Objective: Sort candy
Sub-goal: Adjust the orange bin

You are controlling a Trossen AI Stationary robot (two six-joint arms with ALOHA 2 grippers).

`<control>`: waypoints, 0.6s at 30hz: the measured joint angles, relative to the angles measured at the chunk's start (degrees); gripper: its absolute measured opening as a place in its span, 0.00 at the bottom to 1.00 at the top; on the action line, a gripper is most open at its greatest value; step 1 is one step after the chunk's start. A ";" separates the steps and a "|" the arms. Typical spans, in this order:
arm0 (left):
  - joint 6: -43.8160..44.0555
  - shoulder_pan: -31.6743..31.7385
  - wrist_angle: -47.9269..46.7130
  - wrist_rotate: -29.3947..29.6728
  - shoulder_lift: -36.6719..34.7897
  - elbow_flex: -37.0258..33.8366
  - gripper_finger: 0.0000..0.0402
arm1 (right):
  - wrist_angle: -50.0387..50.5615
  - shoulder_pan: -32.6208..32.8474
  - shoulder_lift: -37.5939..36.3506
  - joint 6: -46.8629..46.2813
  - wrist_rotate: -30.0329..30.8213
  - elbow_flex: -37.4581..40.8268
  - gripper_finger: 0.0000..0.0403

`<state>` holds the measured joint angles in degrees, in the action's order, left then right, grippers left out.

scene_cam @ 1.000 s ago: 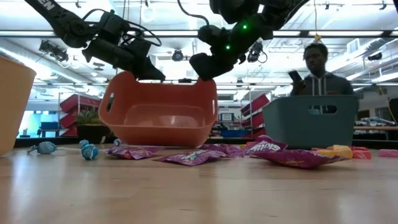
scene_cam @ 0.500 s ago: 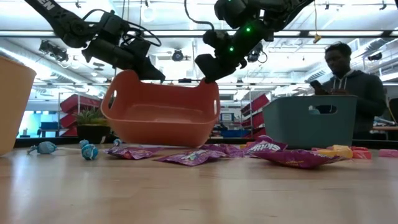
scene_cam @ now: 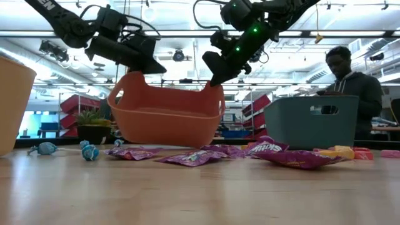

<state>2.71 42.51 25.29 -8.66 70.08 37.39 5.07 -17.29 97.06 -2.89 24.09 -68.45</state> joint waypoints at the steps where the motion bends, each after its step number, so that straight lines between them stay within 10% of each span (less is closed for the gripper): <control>1: 0.36 0.06 1.04 0.36 0.00 0.00 0.01 | -0.03 -0.16 0.00 -0.01 -0.17 -0.02 0.00; 18: -2.50 0.26 7.35 1.07 0.01 0.00 0.01 | 3.83 -2.75 -0.20 -1.88 -1.78 -0.15 0.00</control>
<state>0.21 42.76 32.63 -7.59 70.08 37.39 8.90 -20.04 96.86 -4.76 22.31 -68.60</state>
